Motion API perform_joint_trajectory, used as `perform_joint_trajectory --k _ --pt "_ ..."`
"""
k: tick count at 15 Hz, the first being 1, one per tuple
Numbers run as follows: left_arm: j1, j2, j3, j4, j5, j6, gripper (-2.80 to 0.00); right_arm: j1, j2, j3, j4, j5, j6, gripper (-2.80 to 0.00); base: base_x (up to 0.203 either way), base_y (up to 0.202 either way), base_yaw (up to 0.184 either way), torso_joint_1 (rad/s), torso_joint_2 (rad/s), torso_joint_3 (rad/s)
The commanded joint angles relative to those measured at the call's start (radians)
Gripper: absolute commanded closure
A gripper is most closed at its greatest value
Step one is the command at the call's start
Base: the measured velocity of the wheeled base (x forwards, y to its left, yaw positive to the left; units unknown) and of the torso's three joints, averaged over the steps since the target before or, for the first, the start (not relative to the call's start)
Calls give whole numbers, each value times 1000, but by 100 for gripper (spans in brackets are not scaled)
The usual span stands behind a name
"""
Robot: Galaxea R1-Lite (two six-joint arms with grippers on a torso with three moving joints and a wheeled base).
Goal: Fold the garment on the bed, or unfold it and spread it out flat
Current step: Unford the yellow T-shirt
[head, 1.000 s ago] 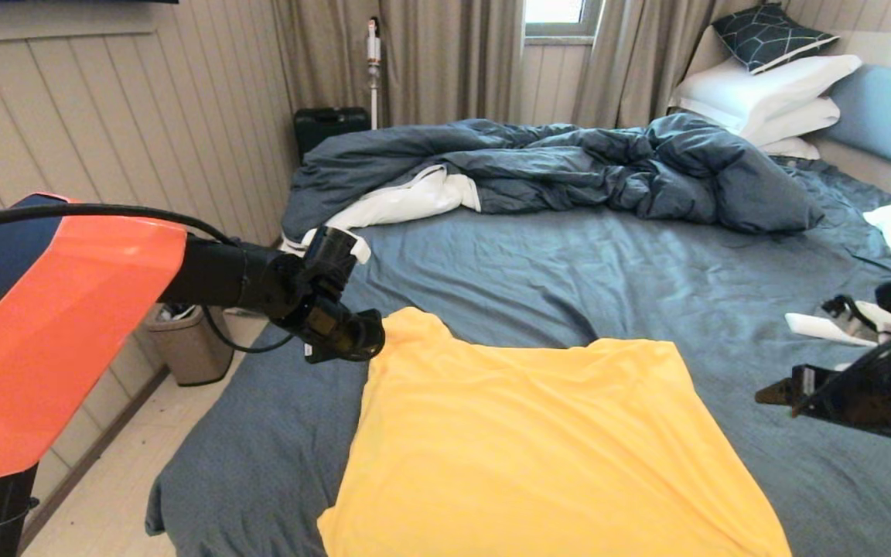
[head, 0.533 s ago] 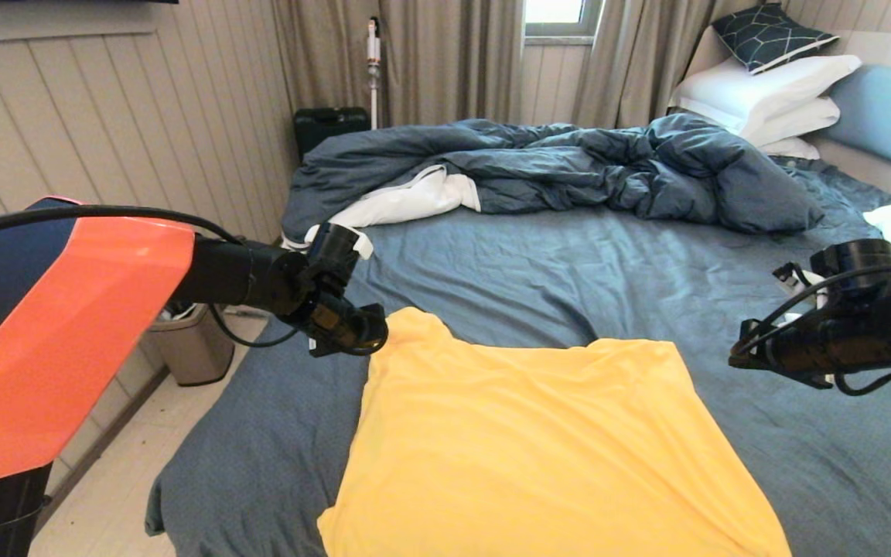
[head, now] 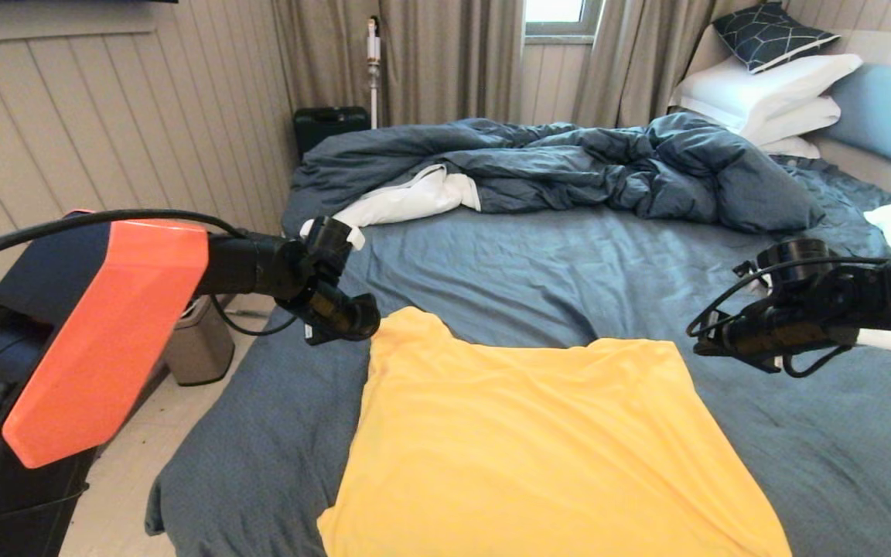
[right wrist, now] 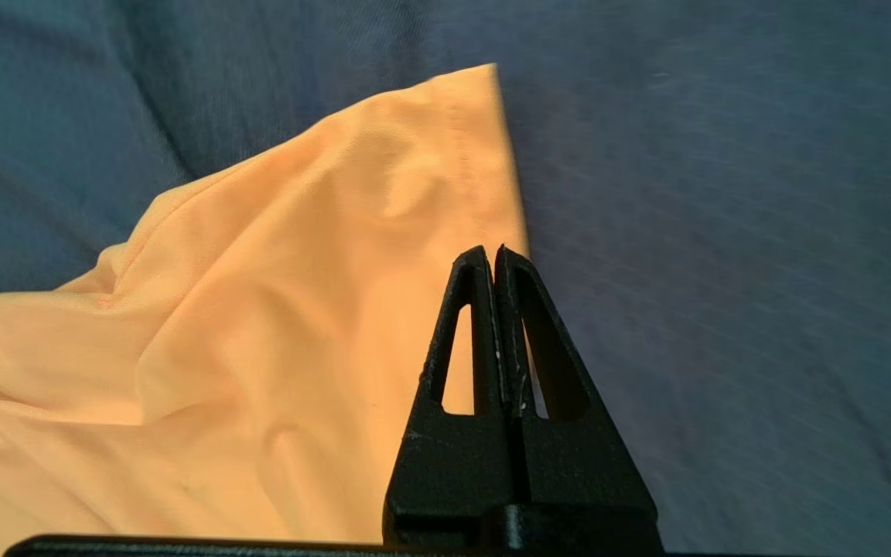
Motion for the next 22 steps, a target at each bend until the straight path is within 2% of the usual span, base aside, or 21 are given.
perform_joint_trajectory --k 1,4,8,9,10,15,19,22 --pt "2 34 -15 3 1 -2 0 5 59 -53 9 1 3 0 0 0 0 0 0 0" --pt "2 52 -17 0 0 10 0 13 99 -127 54 0 3 0 0 0 0 0 0 0" --pt "3 61 -24 -3 0 11 0 15 133 -156 54 -2 4 0 0 0 0 0 0 0" --pt "4 61 -27 -2 0 11 0 15 135 -160 54 -2 1 -274 0 0 0 0 0 0" --pt "4 61 -30 -2 0 10 -280 13 136 -166 54 -2 1 -280 0 0 0 0 0 0" --pt "5 60 -31 3 -11 7 -280 11 147 -179 53 -3 3 -280 0 0 0 0 0 0" --pt "-22 49 13 32 -104 -2 -280 5 153 -174 53 -3 3 -280 0 0 0 0 0 0" --pt "-39 67 17 35 -121 -2 -280 7 165 -182 52 -3 1 -280 0 0 0 0 0 0"
